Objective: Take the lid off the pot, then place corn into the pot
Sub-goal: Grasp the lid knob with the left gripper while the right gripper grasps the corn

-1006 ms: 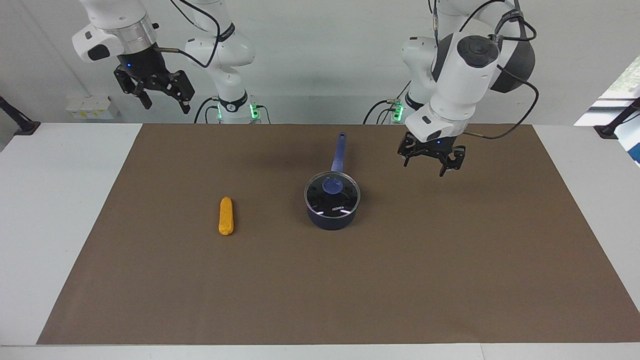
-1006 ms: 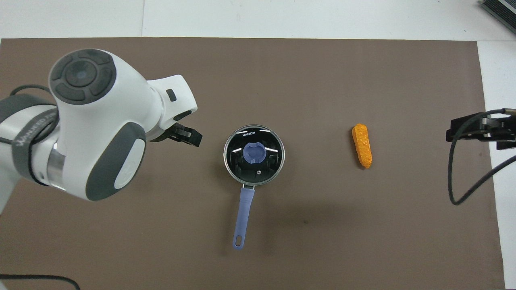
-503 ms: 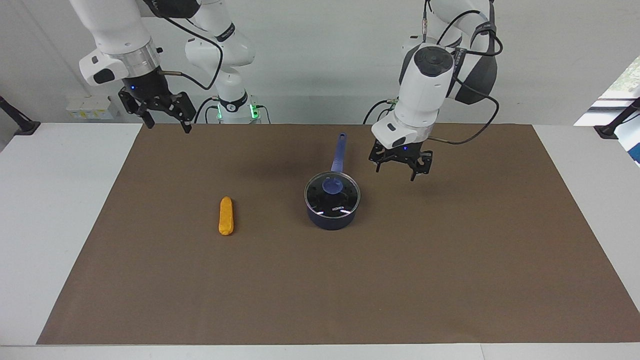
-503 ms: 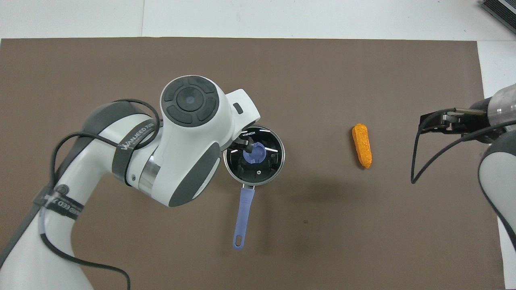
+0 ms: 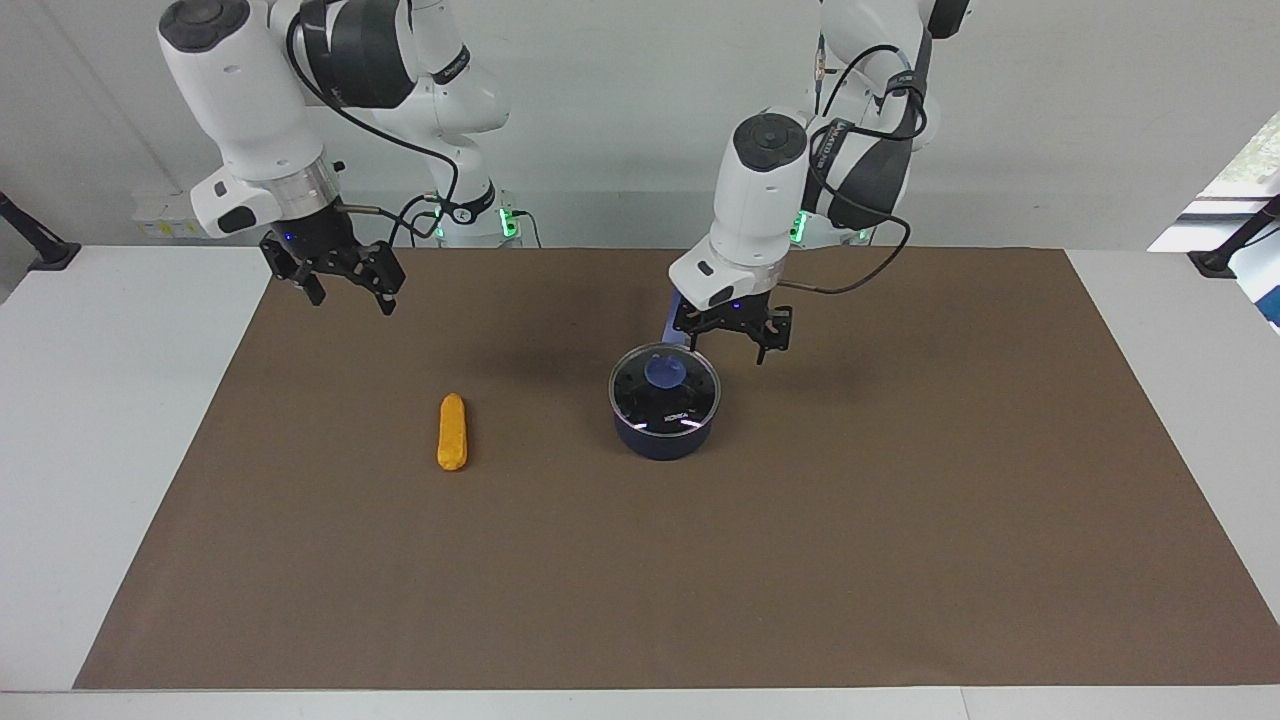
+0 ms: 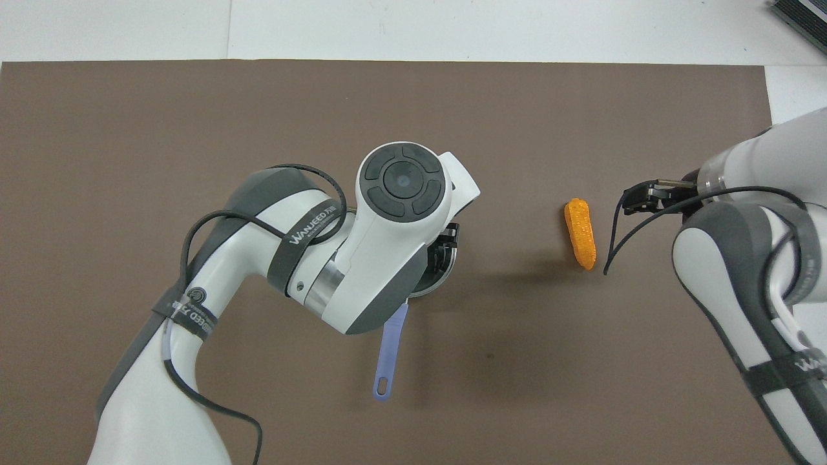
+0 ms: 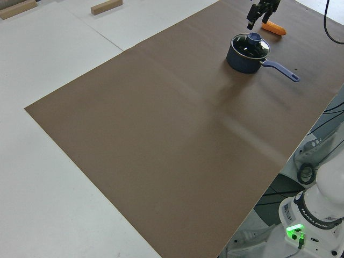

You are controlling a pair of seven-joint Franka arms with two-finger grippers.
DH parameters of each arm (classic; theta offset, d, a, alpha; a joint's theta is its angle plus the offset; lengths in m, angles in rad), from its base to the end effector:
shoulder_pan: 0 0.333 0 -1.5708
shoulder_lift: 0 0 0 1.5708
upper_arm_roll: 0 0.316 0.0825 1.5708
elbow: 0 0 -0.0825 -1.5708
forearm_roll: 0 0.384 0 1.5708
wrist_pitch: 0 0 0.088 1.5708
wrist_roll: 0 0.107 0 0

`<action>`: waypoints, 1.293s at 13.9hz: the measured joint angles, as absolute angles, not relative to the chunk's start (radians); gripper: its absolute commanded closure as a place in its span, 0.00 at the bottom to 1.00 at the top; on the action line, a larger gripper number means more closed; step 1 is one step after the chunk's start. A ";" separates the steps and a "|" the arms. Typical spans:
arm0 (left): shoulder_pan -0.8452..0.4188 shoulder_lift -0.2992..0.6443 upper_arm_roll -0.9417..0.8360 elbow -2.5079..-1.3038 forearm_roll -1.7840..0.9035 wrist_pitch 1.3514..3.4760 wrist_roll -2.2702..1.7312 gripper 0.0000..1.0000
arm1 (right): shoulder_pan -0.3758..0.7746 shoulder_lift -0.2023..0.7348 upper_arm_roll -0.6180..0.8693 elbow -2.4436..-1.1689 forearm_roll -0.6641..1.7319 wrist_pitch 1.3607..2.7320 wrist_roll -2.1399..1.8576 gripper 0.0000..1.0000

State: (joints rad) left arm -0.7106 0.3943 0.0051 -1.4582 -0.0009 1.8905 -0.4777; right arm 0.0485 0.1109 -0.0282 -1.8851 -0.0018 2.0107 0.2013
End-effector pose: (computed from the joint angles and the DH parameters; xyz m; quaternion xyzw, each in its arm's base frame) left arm 0.5183 -0.4423 0.4620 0.9933 -0.1137 0.0161 0.0101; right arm 0.5902 0.0123 0.4490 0.9959 -0.0899 0.0076 0.0015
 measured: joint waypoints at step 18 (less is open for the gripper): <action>-0.717 0.395 0.014 -1.599 0.030 2.034 -0.484 0.22 | 0.145 0.299 -0.020 -2.036 -0.002 2.398 -0.022 0.39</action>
State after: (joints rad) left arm -0.7169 0.3946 0.0145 -1.5990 0.0300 2.0341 -0.4843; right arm 0.1449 0.2987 -0.0203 -2.0363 -0.0018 2.3981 -0.0225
